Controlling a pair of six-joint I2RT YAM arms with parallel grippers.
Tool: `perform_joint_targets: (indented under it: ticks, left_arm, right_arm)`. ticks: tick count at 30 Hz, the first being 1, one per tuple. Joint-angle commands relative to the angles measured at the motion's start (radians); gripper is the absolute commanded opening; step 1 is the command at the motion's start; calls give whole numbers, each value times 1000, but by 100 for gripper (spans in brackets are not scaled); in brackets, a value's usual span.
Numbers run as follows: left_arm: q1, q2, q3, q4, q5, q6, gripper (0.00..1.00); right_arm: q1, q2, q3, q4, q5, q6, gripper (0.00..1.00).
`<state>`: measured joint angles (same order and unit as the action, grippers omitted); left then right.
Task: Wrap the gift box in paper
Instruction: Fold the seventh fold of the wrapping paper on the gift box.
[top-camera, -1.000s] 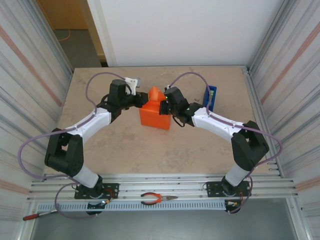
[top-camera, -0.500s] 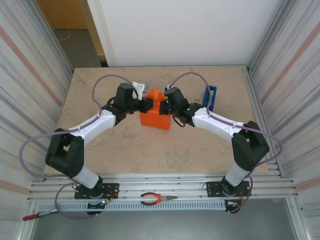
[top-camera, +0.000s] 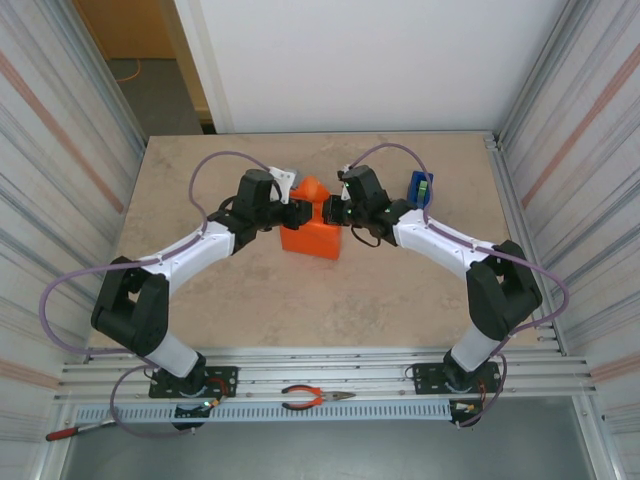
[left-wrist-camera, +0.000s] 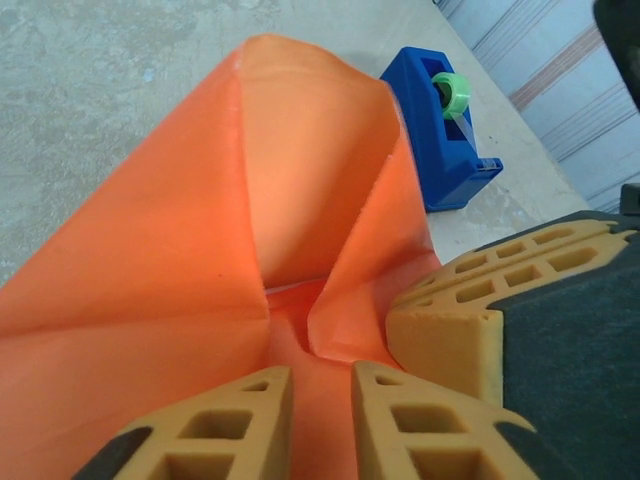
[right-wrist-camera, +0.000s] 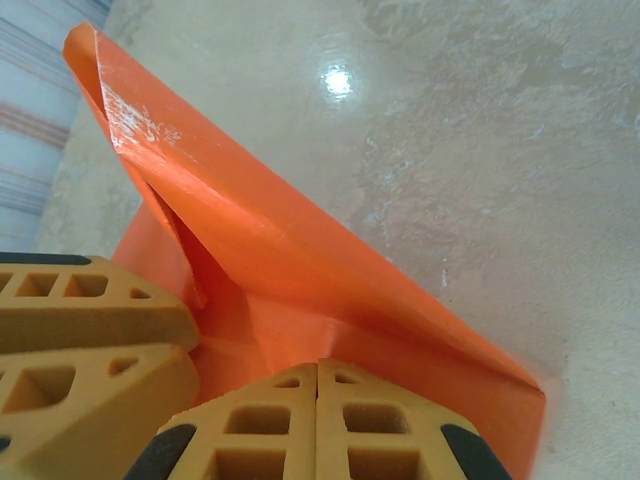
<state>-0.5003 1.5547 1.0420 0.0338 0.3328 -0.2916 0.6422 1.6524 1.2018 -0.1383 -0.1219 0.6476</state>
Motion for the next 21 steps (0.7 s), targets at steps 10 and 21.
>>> perform_joint_targets:
  ticks: [10, 21]
  left_arm:
    - [-9, 30, -9, -76, -79, -6, 35]
    - [-87, 59, 0, -160, -299, 65, 33]
  right_arm:
    - [15, -13, -97, -9, -61, 52, 0]
    - [24, -22, -120, 17, -76, 69, 0]
